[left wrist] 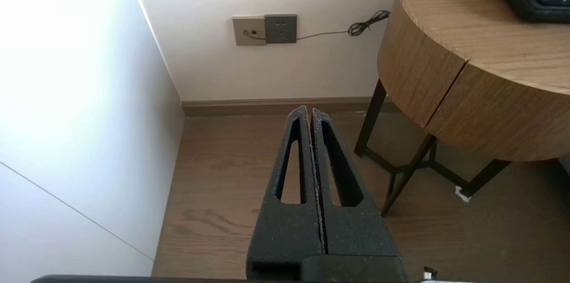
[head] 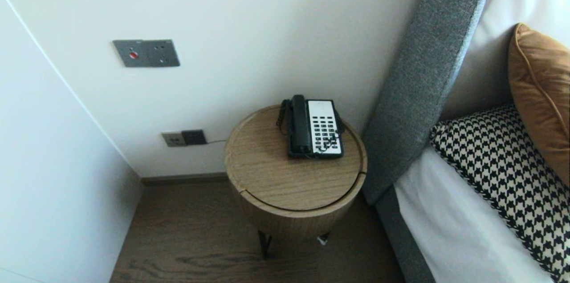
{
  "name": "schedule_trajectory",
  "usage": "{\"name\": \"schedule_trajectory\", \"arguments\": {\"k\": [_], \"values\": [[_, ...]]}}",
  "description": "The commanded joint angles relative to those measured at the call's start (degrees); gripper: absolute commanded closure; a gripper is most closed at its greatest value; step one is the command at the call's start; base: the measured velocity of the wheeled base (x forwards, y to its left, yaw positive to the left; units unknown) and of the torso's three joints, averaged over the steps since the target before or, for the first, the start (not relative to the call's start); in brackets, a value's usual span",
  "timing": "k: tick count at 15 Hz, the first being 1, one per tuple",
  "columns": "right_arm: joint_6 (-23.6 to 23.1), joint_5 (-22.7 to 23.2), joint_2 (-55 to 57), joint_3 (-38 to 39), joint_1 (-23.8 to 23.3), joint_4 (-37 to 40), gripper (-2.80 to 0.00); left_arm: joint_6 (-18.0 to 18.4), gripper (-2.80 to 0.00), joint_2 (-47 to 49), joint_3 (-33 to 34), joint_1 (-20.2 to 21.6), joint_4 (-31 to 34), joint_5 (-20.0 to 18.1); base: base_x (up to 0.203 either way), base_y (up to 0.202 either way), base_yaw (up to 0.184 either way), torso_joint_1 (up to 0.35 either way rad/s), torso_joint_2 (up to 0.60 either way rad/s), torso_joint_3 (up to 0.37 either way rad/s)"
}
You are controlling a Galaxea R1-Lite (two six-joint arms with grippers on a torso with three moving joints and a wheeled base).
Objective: Open the nightstand drawer
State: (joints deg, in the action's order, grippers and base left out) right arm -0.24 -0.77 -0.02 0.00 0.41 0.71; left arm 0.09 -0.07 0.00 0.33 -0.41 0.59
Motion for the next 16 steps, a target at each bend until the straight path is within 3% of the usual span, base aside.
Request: {"name": "schedule_trajectory", "arguments": {"k": [1, 16], "values": [[0.0, 0.1, -0.1, 0.0, 0.0, 0.0, 0.00, 0.0, 0.00, 0.0, 0.0, 0.0, 0.0, 0.0, 0.000, 0.000, 0.000, 0.000, 0.00, 0.000], [0.0, 0.0, -0.1, 0.0, 0.0, 0.0, 0.00, 0.2, 0.00, 0.0, 0.0, 0.0, 0.0, 0.0, 0.000, 0.000, 0.000, 0.000, 0.00, 0.000]]}}
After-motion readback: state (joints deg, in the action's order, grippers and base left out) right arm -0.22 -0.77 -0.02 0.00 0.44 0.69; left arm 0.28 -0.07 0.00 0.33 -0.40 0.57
